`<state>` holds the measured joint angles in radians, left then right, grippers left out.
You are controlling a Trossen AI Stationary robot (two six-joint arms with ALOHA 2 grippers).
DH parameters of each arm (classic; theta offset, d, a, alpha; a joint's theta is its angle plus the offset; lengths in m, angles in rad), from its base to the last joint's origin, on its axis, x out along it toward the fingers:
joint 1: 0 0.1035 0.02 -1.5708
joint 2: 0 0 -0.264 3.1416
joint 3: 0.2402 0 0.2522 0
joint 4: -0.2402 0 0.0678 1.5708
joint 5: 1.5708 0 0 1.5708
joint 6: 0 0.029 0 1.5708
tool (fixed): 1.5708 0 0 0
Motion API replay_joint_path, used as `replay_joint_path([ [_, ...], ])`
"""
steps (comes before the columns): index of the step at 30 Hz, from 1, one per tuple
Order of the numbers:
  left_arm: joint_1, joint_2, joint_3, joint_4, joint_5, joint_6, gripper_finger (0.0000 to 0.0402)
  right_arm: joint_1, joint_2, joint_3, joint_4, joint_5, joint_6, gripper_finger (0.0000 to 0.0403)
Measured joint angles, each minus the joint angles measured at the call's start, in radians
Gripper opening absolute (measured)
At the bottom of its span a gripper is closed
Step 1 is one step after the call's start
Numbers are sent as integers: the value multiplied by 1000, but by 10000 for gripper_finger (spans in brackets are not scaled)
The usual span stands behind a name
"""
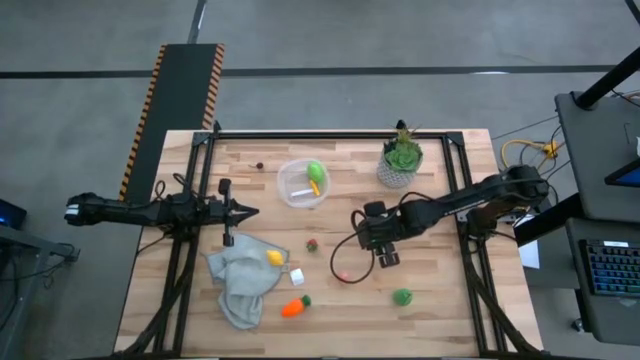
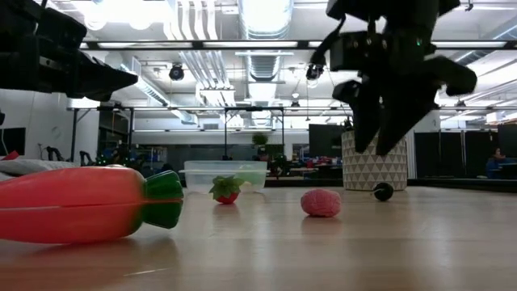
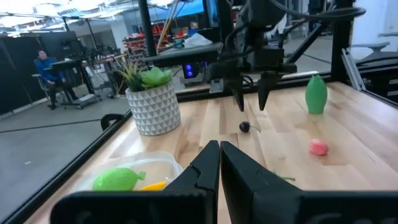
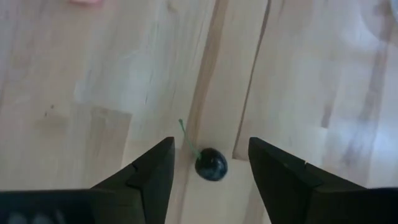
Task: Pick and placing Produce into tupperware
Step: Put the dark purple cherry into the transparent bin
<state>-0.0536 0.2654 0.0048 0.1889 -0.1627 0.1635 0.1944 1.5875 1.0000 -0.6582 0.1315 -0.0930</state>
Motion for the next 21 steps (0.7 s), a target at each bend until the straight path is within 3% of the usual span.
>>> replay_joint_path([
  [21,0,21,0,-3,1,0,0,2,0,-171,280,-56,14,198],
])
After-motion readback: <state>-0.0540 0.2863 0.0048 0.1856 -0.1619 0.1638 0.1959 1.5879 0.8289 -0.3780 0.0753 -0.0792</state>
